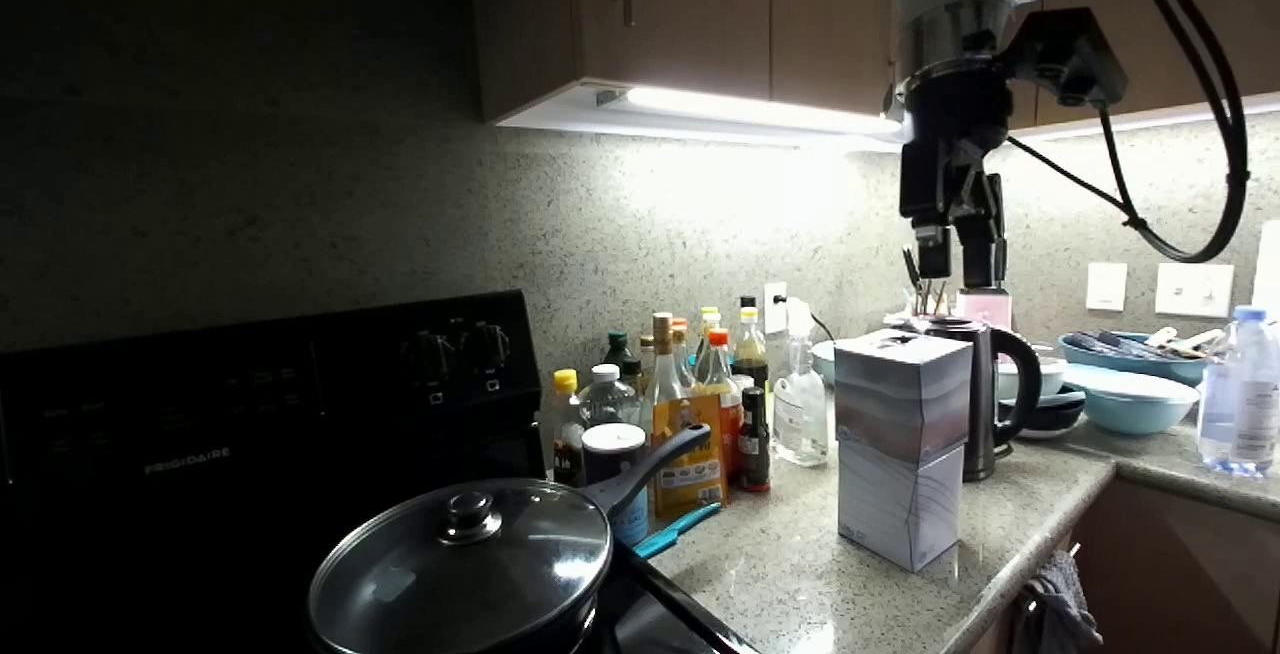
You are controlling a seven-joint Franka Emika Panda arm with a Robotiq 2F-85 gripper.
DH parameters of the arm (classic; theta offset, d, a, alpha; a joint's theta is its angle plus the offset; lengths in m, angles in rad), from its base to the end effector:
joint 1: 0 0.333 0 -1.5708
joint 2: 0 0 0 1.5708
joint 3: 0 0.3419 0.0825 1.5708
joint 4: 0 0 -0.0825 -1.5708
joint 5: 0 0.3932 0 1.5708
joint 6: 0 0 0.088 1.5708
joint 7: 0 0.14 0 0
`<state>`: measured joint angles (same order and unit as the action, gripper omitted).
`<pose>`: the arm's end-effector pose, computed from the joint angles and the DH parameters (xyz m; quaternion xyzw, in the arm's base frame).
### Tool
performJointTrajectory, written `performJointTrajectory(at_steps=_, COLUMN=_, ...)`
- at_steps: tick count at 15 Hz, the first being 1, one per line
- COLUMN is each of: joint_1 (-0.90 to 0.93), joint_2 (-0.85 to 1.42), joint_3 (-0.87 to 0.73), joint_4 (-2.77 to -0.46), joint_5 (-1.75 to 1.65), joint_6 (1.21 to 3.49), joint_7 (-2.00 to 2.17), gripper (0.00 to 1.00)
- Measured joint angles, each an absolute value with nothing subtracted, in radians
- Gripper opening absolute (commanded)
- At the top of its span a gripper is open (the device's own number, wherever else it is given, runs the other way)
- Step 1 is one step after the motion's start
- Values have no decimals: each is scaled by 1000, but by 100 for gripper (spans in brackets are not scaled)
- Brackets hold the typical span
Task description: Unstack the tissue boxes then stack them up again.
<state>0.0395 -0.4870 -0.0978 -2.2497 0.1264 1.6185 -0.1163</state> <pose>0.3821 -0.0098 0.5294 -0.9933 -0.0285 0.0658 0.0911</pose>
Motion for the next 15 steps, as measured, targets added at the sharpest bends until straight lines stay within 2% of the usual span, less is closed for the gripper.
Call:
performJointTrajectory(at_steps=6, joint_1=-4, joint_2=-338, joint_3=-105, joint_4=-2173, joint_5=122, joint_6=1665, joint_7=-110, gripper=100)
performJointTrajectory(at_steps=15, joint_1=-8, joint_2=-316, joint_3=-105, joint_4=-2160, joint_5=122, joint_6=1667, joint_7=-110, gripper=100)
